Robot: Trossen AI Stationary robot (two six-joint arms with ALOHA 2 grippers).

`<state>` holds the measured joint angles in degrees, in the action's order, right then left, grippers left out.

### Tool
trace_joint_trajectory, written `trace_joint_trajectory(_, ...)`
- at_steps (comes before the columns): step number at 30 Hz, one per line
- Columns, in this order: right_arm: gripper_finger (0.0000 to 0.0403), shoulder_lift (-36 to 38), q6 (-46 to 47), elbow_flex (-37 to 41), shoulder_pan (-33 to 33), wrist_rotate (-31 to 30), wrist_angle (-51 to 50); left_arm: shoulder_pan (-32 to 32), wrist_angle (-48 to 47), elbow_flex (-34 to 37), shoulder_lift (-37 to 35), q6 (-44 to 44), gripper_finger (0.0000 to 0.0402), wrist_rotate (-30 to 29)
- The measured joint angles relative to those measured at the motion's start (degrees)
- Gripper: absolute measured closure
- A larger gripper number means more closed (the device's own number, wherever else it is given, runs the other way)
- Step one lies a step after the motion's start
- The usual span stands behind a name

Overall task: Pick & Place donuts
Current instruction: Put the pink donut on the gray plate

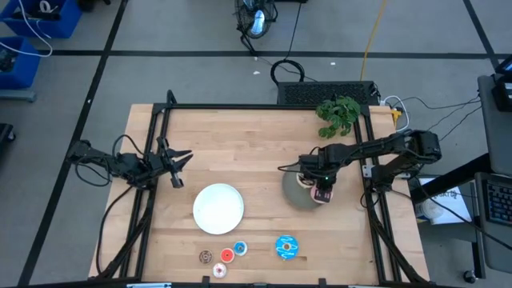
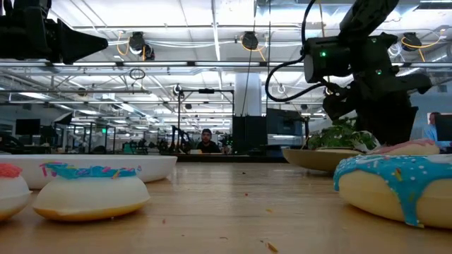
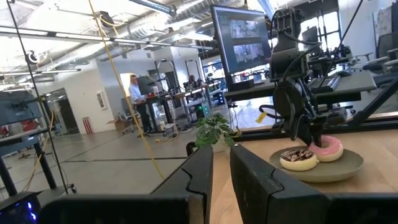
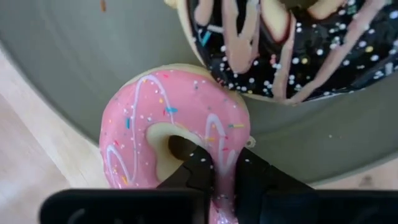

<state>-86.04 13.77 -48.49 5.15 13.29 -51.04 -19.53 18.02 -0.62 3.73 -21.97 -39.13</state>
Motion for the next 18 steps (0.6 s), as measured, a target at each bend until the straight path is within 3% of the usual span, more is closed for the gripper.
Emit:
trace_joint_trajectory(12, 0.0203, 0.0, 0.5, 0.0, 0.0, -1.8, 0.0, 0.0, 0.0, 0.0, 0.0, -0.3, 0.0339, 0.0)
trace_joint_trajectory(18, 0.015, 0.0, 1.3, 0.0, -0.4, -4.0, 0.0, 0.0, 0.0, 0.0, 0.0, -0.3, 0.0339, 0.0)
